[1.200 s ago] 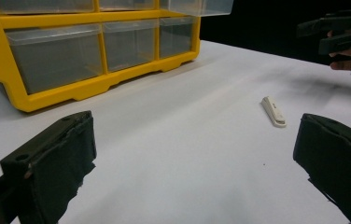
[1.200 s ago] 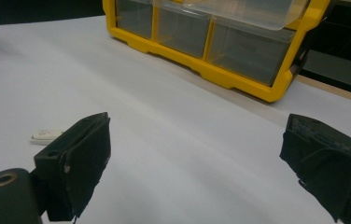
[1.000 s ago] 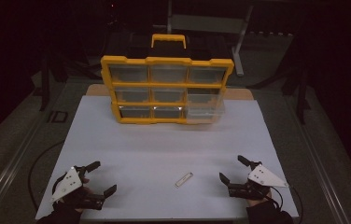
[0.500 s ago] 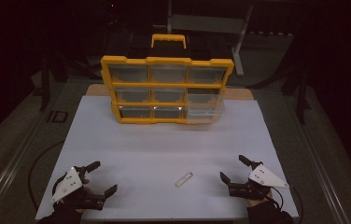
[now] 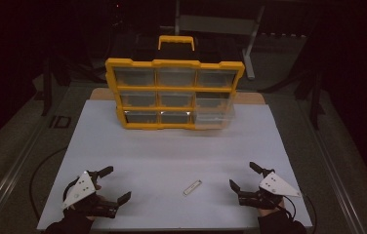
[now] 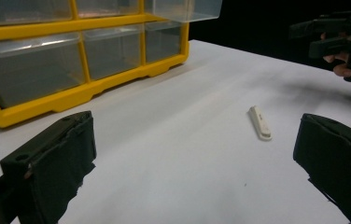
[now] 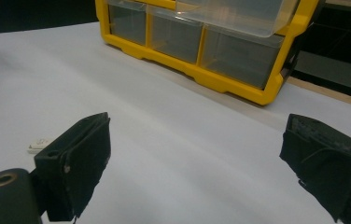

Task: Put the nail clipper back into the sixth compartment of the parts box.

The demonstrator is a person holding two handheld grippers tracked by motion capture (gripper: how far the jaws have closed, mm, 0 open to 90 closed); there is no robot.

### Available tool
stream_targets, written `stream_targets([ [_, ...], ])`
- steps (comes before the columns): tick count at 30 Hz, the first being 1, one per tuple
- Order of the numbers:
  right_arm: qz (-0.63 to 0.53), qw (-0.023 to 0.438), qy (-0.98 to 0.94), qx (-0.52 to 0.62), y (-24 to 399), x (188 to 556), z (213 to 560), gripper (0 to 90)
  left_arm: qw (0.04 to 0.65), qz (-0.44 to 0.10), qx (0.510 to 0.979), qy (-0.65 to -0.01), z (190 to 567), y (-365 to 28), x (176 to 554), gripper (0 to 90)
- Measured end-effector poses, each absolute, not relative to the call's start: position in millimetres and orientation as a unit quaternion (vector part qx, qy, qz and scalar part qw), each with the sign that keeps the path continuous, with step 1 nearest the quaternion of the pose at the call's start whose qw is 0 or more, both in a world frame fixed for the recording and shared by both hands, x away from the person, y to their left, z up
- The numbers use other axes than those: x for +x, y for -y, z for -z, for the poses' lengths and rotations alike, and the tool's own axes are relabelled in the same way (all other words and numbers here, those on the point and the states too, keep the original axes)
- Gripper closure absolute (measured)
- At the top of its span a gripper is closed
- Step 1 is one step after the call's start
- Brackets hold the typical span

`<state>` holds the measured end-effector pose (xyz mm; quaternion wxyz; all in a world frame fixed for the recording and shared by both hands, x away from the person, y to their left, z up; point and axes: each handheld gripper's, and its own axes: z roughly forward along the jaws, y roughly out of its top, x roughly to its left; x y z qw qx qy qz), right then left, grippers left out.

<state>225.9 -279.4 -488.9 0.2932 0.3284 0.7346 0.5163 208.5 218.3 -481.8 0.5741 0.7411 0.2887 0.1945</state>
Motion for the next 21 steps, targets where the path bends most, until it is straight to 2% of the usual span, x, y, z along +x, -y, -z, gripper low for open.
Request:
stream_targets([
  [5, -0.516, 0.294, -0.734, 0.329, 279.7, 226.4, 488.8, 8.5, 0.573, -0.196, 0.743, -0.285, 467.4, -209.9, 208.5, 0.1],
  [21, -0.516, 0.295, -0.734, 0.329, 279.7, 226.8, 488.9, 8.5, 0.575, -0.136, 0.762, -0.266, 440.3, -178.6, 224.6, 0.1],
])
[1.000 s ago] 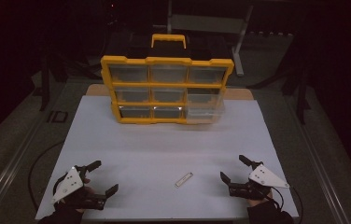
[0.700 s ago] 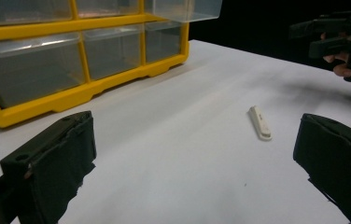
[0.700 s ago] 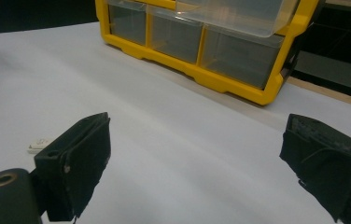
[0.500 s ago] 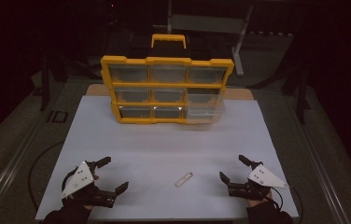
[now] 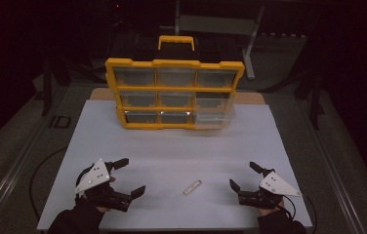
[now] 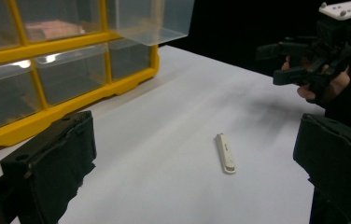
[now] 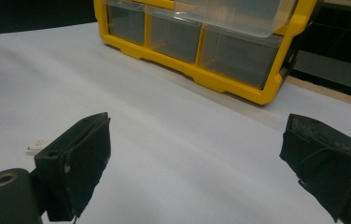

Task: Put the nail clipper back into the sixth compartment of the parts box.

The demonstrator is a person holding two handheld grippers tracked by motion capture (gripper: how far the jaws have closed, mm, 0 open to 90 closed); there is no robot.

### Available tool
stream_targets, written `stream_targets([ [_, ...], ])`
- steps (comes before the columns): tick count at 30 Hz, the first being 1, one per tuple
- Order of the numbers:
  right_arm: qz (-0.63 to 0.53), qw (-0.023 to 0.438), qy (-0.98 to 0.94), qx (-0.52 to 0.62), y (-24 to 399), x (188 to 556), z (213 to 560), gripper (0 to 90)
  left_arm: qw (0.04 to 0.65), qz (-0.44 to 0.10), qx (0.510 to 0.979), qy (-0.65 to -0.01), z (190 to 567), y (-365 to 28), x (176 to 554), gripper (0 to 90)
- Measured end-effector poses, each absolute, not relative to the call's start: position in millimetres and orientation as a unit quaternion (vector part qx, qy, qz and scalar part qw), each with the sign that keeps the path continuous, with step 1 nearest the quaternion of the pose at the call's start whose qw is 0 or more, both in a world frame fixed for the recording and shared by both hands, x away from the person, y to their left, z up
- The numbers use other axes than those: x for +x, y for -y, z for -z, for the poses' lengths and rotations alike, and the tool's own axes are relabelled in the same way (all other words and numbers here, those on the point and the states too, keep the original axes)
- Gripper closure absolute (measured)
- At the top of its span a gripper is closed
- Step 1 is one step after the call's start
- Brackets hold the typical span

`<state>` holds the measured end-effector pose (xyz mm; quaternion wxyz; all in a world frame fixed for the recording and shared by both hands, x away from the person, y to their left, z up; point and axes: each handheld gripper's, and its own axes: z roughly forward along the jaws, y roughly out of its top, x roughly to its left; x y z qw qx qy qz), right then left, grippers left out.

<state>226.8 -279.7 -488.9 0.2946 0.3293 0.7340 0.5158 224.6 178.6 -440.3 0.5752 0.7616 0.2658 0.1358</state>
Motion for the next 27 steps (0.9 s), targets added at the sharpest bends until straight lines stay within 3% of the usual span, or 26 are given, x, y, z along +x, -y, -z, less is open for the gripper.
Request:
stream_targets([
  [27, -0.516, 0.289, -0.735, 0.331, 278.9, 227.6, 490.2, 8.5, 0.576, -0.115, 0.777, -0.226, 424.2, -112.3, 243.9, 0.1],
])
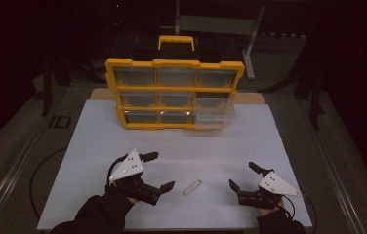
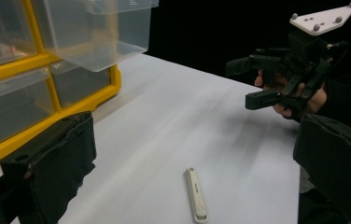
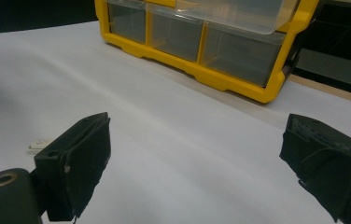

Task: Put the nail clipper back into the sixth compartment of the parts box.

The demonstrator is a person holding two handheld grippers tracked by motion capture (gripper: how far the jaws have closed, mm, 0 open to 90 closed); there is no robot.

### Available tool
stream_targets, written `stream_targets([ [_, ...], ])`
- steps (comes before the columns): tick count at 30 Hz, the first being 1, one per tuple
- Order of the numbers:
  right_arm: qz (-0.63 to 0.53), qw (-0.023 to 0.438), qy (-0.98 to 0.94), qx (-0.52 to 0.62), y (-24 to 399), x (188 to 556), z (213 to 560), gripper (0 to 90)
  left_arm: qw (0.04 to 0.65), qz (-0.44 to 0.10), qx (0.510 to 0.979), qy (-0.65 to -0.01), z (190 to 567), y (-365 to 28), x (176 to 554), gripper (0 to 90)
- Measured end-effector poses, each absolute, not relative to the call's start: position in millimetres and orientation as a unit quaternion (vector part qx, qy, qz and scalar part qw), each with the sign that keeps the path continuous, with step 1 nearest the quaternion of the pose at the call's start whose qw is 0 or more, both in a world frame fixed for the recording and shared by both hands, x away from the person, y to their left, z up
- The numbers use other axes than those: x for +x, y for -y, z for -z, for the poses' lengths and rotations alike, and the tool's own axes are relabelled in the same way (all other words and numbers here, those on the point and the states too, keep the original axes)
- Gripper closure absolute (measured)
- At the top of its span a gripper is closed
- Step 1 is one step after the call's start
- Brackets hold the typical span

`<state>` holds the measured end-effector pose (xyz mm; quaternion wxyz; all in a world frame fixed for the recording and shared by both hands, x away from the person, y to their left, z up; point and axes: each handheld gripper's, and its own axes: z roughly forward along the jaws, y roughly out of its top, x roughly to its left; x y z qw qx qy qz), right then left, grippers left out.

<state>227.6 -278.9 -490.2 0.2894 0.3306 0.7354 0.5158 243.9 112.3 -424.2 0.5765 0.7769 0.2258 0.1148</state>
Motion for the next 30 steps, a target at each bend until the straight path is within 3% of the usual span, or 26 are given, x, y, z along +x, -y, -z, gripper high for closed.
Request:
stream_targets([
  [24, -0.516, 0.280, -0.738, 0.333, 279.7, 228.3, 491.7, 8.5, 0.500, -0.085, 0.830, -0.232, 474.5, -34.5, 258.2, 1.1],
  [30, -0.517, 0.280, -0.738, 0.333, 280.1, 228.4, 491.8, 8.5, 0.474, -0.087, 0.843, -0.240, 484.2, -22.4, 256.6, 6.6],
])
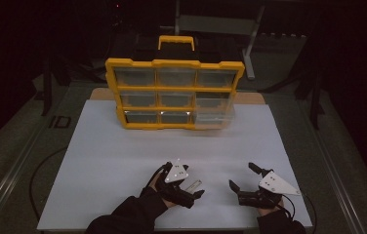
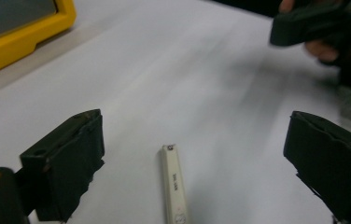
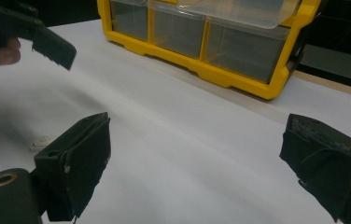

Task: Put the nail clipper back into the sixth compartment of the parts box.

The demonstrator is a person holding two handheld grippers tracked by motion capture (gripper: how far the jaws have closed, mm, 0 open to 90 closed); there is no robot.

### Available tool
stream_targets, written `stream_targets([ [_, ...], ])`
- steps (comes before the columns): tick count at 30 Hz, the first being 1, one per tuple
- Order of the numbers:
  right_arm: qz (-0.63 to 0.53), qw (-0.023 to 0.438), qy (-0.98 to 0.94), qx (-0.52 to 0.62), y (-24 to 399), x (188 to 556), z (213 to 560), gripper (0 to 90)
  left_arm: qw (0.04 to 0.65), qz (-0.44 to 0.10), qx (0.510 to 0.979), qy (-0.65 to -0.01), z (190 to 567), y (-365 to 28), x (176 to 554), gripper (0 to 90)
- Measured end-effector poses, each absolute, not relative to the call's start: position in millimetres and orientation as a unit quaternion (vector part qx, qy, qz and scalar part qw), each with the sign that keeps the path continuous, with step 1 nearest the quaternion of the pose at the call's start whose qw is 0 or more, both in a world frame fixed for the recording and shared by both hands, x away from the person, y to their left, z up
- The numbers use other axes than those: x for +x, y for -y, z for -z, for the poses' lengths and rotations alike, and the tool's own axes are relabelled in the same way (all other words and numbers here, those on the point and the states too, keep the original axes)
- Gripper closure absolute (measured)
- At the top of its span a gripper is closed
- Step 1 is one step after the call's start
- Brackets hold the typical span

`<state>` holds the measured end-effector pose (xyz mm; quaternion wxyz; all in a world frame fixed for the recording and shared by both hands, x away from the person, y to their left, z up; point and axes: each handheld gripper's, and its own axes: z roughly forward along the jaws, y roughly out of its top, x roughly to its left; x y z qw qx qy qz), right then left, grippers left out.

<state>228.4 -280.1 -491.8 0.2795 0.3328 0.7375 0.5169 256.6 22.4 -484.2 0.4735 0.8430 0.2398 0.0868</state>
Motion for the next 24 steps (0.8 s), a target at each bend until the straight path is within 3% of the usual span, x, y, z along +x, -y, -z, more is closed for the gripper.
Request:
stream_targets([
  [8, -0.517, 0.278, -0.738, 0.332, 280.1, 228.2, 491.8, 8.5, 0.454, -0.087, 0.851, -0.247, 488.5, -14.0, 258.4, 16.1],
  [24, -0.518, 0.276, -0.739, 0.331, 280.2, 228.3, 492.2, 8.5, 0.394, -0.050, 0.871, -0.290, 501.0, -5.1, 274.7, 44.5],
])
